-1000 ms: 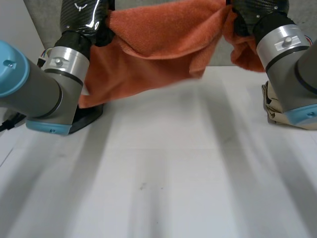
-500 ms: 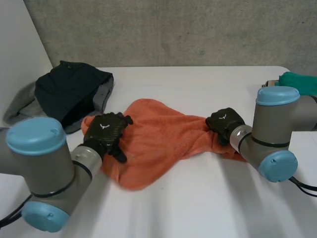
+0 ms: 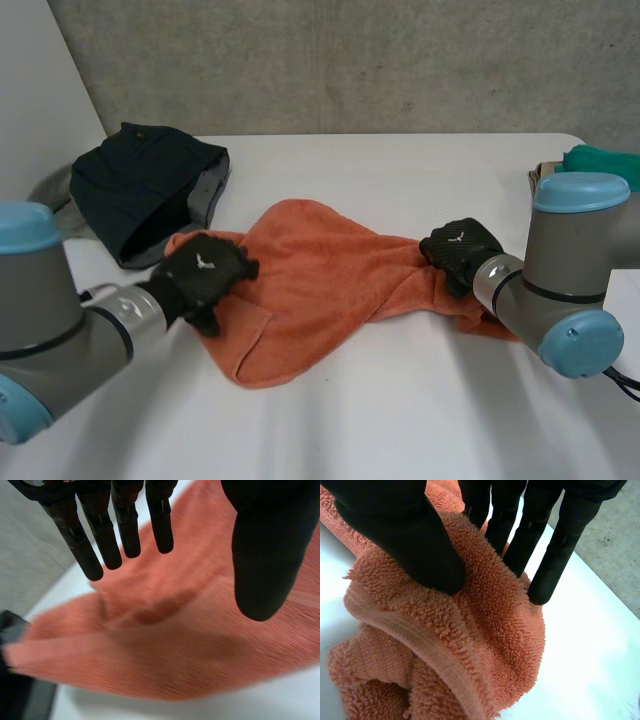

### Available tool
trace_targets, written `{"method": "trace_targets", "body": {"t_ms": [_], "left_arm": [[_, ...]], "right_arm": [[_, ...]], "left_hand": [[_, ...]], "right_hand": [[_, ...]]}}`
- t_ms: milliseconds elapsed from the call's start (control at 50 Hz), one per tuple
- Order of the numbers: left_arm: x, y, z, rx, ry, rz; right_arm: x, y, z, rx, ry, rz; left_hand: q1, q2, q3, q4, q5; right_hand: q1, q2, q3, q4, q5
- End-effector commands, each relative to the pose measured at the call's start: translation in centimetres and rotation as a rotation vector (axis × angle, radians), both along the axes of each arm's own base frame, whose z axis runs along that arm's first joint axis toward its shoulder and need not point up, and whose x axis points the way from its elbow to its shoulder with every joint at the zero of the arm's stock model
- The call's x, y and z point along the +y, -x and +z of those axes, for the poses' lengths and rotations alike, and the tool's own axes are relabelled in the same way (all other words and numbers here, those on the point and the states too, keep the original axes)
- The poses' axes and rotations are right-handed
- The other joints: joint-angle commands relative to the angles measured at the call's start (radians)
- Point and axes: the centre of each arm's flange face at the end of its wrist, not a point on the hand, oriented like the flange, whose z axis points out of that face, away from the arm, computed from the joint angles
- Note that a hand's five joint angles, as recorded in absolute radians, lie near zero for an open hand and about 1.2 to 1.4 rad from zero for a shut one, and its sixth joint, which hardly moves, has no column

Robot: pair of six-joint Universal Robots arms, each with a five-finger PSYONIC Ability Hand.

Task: Fold the laundry.

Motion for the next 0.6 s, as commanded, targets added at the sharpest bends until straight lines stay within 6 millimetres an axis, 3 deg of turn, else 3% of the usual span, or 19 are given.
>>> {"method": "trace_targets", "body": {"t_ms": [20, 160, 240, 260, 380, 480, 500, 600], "left_arm": [[0.6, 1.2, -2.8, -0.068, -0.04, -0.055], [0.0, 1.6, -3.8, -0.075, -0.054, -0.059], [-0.4, 1.8, -4.1, -0.077, -0.043, -0.057], [-0.6, 2.0, -3.9, -0.069, -0.017, -0.047], [-1.5, 2.3, -2.5, -0.058, 0.109, 0.018], [-1.4, 2.0, -0.2, -0.041, 0.164, 0.045], [-1.1, 1.8, 1.3, -0.028, 0.193, 0.05], [0.3, 0.8, 7.4, 0.054, 0.291, 0.08]], "right_arm": [[0.1, 0.0, -0.2, 0.004, -0.006, 0.001], [0.3, 0.1, -0.5, 0.008, -0.014, 0.002], [0.3, 0.1, -0.5, 0.01, -0.014, 0.001], [0.3, 0.2, -0.5, 0.01, -0.013, 0.0], [0.0, 0.3, -0.2, 0.009, -0.005, -0.006], [-0.2, 0.7, 0.8, 0.02, 0.0, -0.018], [-0.1, 0.8, 1.2, 0.026, 0.002, -0.016], [1.2, 2.6, 6.6, 0.132, 0.044, -0.001]], "left_hand": [[0.147, 0.154, 0.153, 0.152, 0.148], [0.159, 0.166, 0.165, 0.163, 0.159], [0.7, 0.708, 0.707, 0.705, 0.701], [0.925, 0.933, 0.932, 0.93, 0.926], [0.927, 0.935, 0.934, 0.932, 0.928], [0.927, 0.935, 0.934, 0.932, 0.928], [0.927, 0.935, 0.934, 0.932, 0.928], [0.927, 0.935, 0.934, 0.932, 0.928]], "right_hand": [[0.356, 0.233, 0.211, 0.198, 0.238], [0.356, 0.233, 0.211, 0.198, 0.238], [0.356, 0.233, 0.211, 0.198, 0.238], [0.356, 0.233, 0.211, 0.198, 0.238], [0.356, 0.233, 0.211, 0.198, 0.238], [0.356, 0.233, 0.211, 0.198, 0.238], [0.356, 0.233, 0.211, 0.198, 0.238], [0.356, 0.233, 0.211, 0.198, 0.238]]}}
